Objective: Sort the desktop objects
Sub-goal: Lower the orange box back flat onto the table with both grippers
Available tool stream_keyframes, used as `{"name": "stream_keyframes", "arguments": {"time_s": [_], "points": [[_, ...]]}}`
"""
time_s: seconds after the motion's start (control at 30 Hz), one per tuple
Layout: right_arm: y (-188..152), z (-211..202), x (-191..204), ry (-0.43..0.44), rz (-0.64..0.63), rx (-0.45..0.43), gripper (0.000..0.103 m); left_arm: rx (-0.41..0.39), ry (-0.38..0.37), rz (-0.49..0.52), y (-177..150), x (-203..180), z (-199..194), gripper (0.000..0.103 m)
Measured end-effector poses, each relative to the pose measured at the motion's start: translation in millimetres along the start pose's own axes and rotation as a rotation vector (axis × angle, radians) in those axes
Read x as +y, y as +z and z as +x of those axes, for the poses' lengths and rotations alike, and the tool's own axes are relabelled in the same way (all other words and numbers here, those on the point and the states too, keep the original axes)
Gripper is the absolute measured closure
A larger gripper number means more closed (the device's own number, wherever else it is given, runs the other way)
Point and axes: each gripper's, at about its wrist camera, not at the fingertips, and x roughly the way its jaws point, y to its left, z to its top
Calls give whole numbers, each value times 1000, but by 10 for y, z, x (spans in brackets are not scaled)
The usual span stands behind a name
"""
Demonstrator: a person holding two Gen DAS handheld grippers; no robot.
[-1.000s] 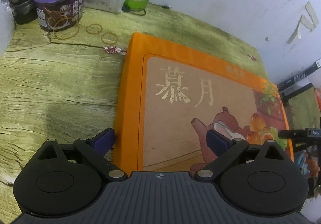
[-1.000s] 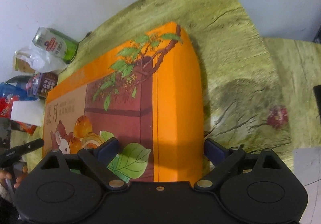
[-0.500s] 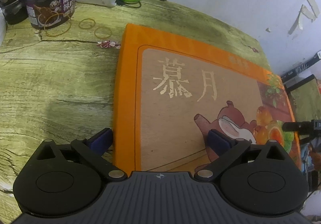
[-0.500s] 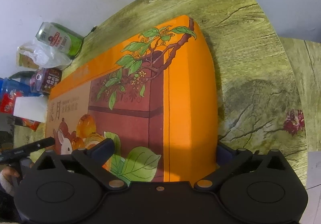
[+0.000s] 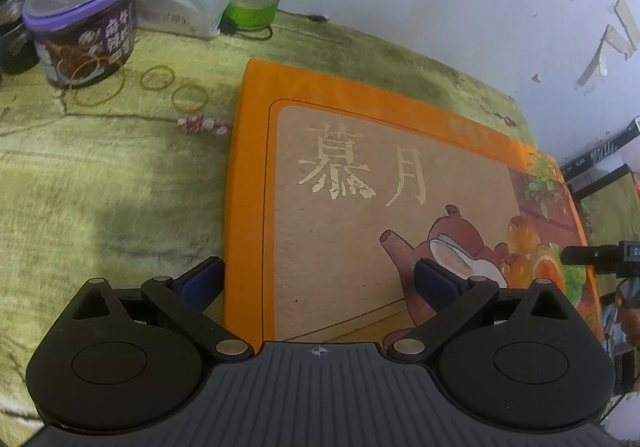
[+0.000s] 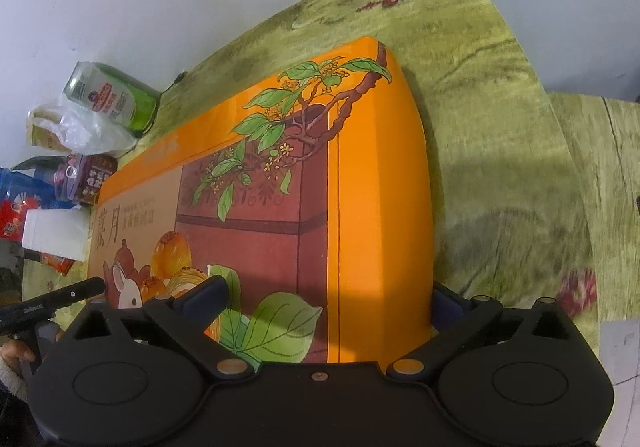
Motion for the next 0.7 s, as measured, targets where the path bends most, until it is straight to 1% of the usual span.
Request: {"name": "stream_keyframes", "arguments": {"time_s": [0.43, 0.6, 0.7], "points": [[503, 89, 9, -10, -34, -19, 1, -43, 18, -19, 301, -63, 178, 3], [609, 119, 4, -12, -35, -27, 1, -59, 25, -29, 357, -60, 216, 3], [628, 127, -4, -13, -27, -33, 1, -64, 37, -24, 337, -56, 209, 3]]}}
